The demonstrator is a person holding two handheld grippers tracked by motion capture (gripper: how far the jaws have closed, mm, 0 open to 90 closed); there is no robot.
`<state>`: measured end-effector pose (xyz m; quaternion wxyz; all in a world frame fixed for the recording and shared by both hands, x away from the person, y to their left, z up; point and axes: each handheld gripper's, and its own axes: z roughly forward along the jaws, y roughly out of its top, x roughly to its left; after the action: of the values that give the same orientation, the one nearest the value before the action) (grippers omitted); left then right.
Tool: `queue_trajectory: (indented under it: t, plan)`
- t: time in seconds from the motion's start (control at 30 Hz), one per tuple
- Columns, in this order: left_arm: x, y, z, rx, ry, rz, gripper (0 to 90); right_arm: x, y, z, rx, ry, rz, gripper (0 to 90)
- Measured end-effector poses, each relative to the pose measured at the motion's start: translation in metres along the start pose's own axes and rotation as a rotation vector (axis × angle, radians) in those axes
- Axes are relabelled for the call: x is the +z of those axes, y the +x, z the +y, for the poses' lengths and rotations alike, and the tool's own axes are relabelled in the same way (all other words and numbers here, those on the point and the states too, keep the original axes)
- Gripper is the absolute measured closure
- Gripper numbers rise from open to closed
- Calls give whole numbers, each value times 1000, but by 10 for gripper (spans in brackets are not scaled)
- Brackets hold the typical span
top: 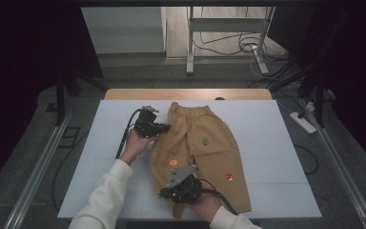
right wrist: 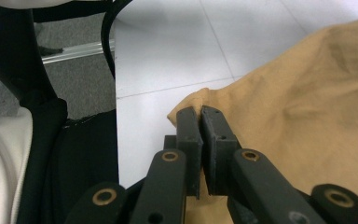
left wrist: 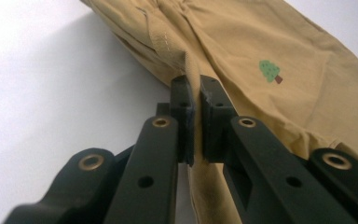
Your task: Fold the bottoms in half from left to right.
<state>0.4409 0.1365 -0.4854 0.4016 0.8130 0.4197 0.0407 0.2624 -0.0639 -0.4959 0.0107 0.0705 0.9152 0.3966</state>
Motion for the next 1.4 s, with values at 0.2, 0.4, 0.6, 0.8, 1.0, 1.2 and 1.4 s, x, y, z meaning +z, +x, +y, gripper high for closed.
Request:
queue_trajectory:
  t: [0.2,0.4,0.6,0.8,1.0,1.2,1.4]
  plan:
    - [2,-3,3,2,-2,-4,844,-10,-2,-5,15,-14,-16,861]
    - [5,-5,6,1,-8,-2,844,-15,-5,-9,28,-13,-25,861]
    - [9,-6,10,-2,-6,-9,844,-20,-7,-12,44,-16,-24,861]
    - [11,-10,15,3,-8,-11,844,-27,-8,-17,54,-17,-38,861]
    - [12,-14,19,10,-10,-8,844,-36,-8,-21,69,-20,-48,861]
    - [12,-18,24,18,-11,-7,844,-43,-8,-25,76,-18,-66,861]
    - [14,-23,29,32,-14,-7,844,-54,-7,-30,85,-28,-77,861]
